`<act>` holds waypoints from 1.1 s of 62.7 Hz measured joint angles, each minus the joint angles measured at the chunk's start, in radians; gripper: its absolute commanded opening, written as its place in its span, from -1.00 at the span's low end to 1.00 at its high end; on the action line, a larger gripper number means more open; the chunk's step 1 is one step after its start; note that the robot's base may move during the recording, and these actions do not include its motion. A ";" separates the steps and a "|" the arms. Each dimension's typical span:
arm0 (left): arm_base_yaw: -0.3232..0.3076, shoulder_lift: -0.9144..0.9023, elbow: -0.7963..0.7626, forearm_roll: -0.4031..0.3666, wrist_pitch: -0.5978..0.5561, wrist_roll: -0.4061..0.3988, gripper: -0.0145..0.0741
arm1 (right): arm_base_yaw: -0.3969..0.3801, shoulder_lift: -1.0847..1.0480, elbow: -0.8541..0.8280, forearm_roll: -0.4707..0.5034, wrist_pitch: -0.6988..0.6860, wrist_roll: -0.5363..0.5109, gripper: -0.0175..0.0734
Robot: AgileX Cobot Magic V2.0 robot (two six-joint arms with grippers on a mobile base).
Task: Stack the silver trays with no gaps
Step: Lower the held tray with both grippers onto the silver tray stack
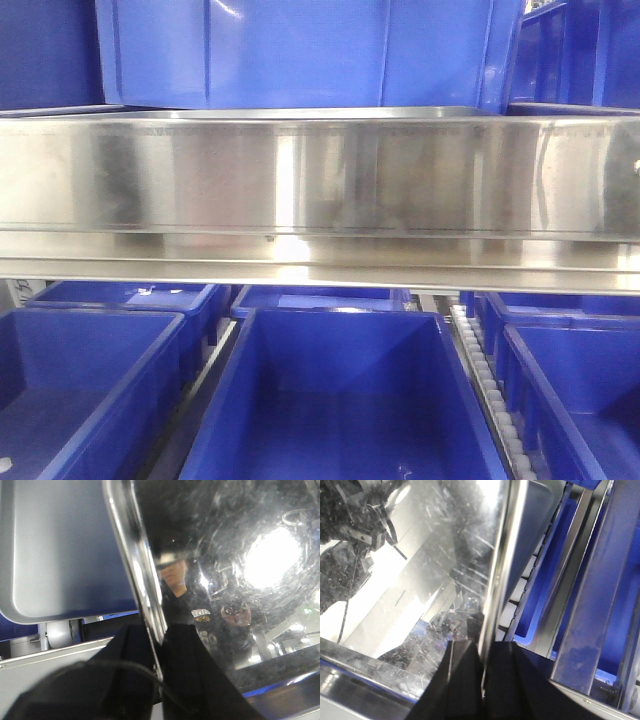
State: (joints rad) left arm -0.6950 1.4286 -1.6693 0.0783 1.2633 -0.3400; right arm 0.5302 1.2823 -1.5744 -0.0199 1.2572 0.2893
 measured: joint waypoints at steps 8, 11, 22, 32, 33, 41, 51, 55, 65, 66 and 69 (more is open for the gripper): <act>0.000 0.000 0.000 0.000 0.000 0.000 -0.78 | 0.000 0.000 0.000 0.000 0.000 0.000 -0.49; 0.000 0.000 0.000 0.000 0.000 0.000 -0.78 | 0.000 0.000 0.000 0.000 0.000 0.000 -0.49; 0.000 0.000 0.000 0.000 0.000 0.002 -0.78 | 0.000 0.000 0.000 0.002 0.000 0.000 -0.49; 0.040 0.020 -0.024 -0.006 0.000 0.016 -0.78 | 0.000 0.014 0.000 0.034 0.000 0.005 -0.49; 0.049 0.025 -0.031 -0.007 0.000 0.021 -0.78 | 0.000 0.018 0.000 0.036 0.000 0.010 -0.49; 0.105 0.092 -0.092 -0.012 0.000 0.050 -0.78 | 0.000 0.070 0.000 0.054 -0.007 0.048 -0.49; 0.165 0.178 -0.132 -0.015 0.000 0.076 -0.78 | -0.023 0.150 0.000 0.071 -0.070 0.077 -0.49; 0.181 0.209 -0.136 -0.020 0.000 0.078 -0.78 | -0.033 0.187 0.000 0.073 -0.095 0.079 -0.49; 0.212 0.279 -0.136 -0.025 -0.022 0.078 -0.78 | -0.060 0.274 0.000 0.075 -0.150 0.079 -0.49; 0.214 0.285 -0.136 -0.025 -0.028 0.078 -0.78 | -0.062 0.282 0.000 0.075 -0.154 0.079 -0.49; 0.219 0.304 -0.136 -0.025 -0.039 0.078 -0.78 | -0.069 0.308 0.000 0.075 -0.164 0.079 -0.49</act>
State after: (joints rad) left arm -0.4764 1.7329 -1.8056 0.0528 1.2239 -0.2619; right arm 0.4613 1.5904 -1.5744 0.0553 1.0931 0.3688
